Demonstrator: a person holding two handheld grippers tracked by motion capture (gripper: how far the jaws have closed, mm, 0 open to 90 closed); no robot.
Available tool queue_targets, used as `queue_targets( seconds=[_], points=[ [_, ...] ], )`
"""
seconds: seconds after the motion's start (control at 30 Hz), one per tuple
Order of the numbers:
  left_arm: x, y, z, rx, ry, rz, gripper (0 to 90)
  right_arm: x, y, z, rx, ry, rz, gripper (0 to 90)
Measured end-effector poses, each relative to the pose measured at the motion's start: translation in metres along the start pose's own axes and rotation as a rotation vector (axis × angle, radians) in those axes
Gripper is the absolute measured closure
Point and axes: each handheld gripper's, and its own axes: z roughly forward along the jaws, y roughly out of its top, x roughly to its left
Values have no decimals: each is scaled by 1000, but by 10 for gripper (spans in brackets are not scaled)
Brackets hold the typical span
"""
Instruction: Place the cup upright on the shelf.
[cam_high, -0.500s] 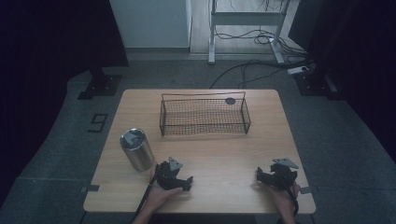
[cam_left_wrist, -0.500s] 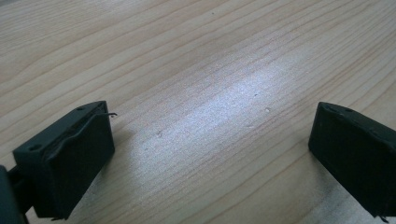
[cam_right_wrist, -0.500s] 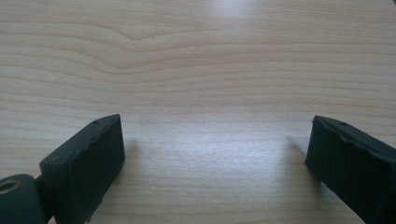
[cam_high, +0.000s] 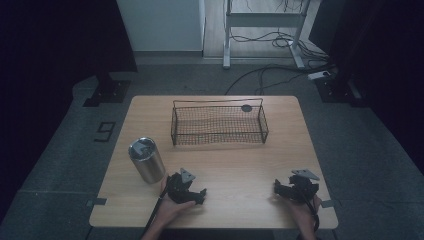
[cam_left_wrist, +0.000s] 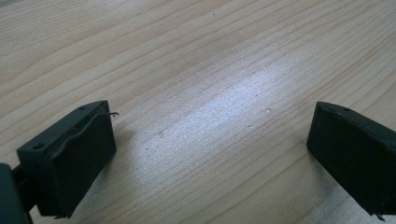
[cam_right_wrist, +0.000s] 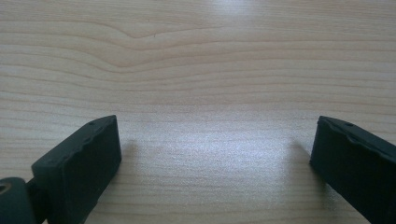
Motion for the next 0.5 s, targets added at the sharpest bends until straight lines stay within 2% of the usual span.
queue_targets(
  seconds=[0.2, 0.27, 0.4, 0.5],
  points=[
    [0, 0, -1, -3, 1, -5, 24, 0, 0, 0, 0, 0, 0, 14],
    [1, 0, -2, -8, 8, -20, 49, 0, 0, 0, 0, 0, 0, 14],
    [1, 1, -4, -20, -11, -19, 49, -1, 0, 0, -1, 4, -5, 13],
    [3, 4, -14, -67, -47, -36, 52, -1, 0, 0, -1, 6, -7, 14]
  ],
)
